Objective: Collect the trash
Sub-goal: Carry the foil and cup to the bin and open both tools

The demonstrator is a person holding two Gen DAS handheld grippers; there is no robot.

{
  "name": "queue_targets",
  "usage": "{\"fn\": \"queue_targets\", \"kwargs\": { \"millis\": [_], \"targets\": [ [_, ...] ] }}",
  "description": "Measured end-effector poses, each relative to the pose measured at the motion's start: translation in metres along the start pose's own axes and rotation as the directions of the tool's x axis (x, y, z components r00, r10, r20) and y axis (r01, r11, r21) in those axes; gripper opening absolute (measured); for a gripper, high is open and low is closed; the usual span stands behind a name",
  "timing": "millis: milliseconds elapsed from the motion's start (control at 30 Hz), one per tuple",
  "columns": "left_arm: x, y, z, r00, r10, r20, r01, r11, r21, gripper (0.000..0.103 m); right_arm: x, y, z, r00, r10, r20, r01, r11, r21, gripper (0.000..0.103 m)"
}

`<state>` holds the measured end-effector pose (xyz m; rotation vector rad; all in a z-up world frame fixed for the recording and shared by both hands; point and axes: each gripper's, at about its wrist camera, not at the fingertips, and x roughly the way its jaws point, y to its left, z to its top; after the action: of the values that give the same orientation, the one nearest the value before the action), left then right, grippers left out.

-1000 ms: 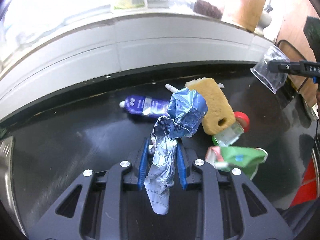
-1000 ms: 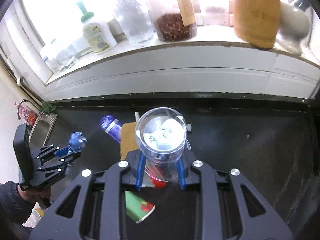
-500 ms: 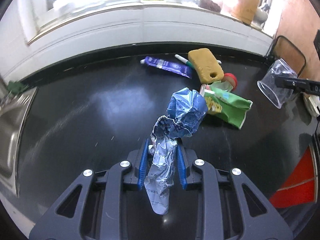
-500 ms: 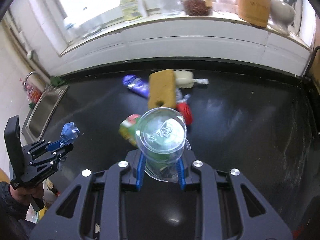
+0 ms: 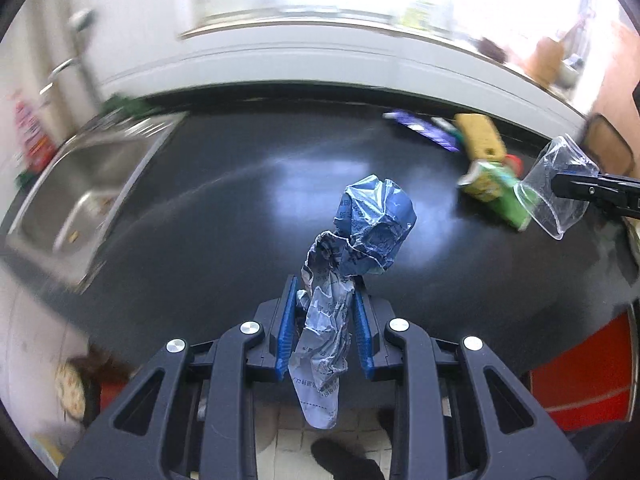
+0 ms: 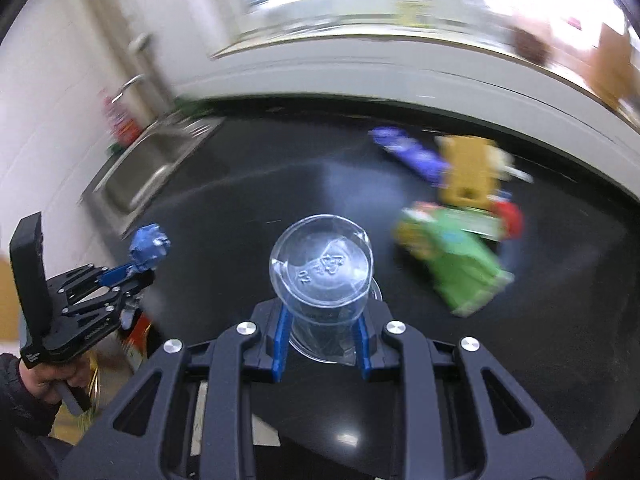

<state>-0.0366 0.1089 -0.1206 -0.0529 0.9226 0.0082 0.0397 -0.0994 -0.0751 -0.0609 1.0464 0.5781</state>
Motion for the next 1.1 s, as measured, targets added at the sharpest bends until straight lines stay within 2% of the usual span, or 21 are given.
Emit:
{"fn": "queue_targets", "kwargs": {
  "millis": [100,167,300,433,533,667,800,1100],
  "targets": [
    [-0.021,0.046,-0.034,0.997,0.073,-0.016,-0.074,0.993,-0.093,0.026,0.024,0.061,0.008,0.995,0.088,-0.047,-0.092,0.991,-0.100,0.027],
    [-0.034,0.076,-0.059,0.993,0.116,-0.036,-0.120,0.979,-0.164,0.026,0.043,0.112,0.009,0.983,0.159,-0.095,-0.175,0.968,-0.182,0.027],
    [-0.058,0.133,-0.119,0.975,0.198,-0.100,-0.219,0.928,-0.301,0.026,0.082,0.209,-0.002,0.937,0.272,-0.218,-0.329,0.896,-0.299,0.027],
    [-0.067,0.173,-0.171,0.956,0.244,-0.166,-0.291,0.873,-0.391,0.026,0.116,0.281,-0.021,0.896,0.303,-0.326,-0.414,0.834,-0.365,0.027],
    [-0.063,0.198,-0.204,0.945,0.256,-0.203,-0.322,0.839,-0.439,0.026,0.143,0.320,-0.033,0.872,0.299,-0.388,-0.447,0.809,-0.382,0.027],
    [-0.054,0.219,-0.231,0.941,0.249,-0.229,-0.332,0.809,-0.485,0.026,0.177,0.354,-0.043,0.861,0.261,-0.436,-0.446,0.799,-0.404,0.028],
    [-0.036,0.235,-0.241,0.945,0.225,-0.237,-0.319,0.796,-0.515,0.026,0.202,0.371,-0.053,0.859,0.215,-0.465,-0.429,0.797,-0.424,0.028],
    [-0.014,0.247,-0.245,0.955,0.183,-0.233,-0.282,0.804,-0.524,0.027,0.236,0.393,-0.053,0.856,0.159,-0.491,-0.409,0.790,-0.457,0.029]
  ]
}}
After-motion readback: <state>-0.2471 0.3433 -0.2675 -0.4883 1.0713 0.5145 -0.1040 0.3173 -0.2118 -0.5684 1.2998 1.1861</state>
